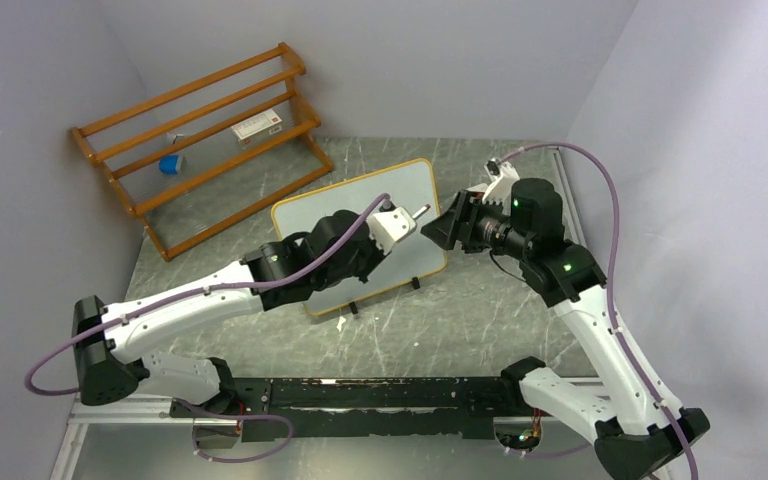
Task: Write a sentence on the whiteboard
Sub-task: Pass from the right arm to the left, then hold the whiteboard marker.
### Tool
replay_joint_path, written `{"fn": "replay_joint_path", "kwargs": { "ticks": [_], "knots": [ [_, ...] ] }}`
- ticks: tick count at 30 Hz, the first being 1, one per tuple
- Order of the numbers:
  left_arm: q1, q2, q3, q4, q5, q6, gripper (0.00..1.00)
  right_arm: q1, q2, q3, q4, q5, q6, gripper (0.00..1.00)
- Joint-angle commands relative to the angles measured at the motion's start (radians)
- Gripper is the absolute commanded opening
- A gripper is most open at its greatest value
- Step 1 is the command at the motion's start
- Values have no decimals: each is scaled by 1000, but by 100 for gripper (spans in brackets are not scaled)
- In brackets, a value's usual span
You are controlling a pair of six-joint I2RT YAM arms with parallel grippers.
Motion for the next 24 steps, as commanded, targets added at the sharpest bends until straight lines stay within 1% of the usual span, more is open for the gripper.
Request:
{"fn": "replay_joint_path", "kwargs": {
  "ticks": [1,4,8,16,19,24],
  "knots": [
    [25,-75,-50,-88,19,138,5,-13,40,103,-146,-156,-125,65],
    [31,-125,-80,-94,56,200,5,-21,68,136,-154,-225,-128,67],
    [32,-151,-84,-115,92,277,5,-48,111,171,-166,-303,-101,68],
    [32,-165,-90,-100,160,374,5,-56,167,139,-126,-481,-92,67],
    [32,-150,-68,-106,187,410,5,-55,189,137,-129,-529,-104,64],
    [29,-117,-37,-130,243,497,5,-55,204,136,-141,-561,-132,59]
  ]
}}
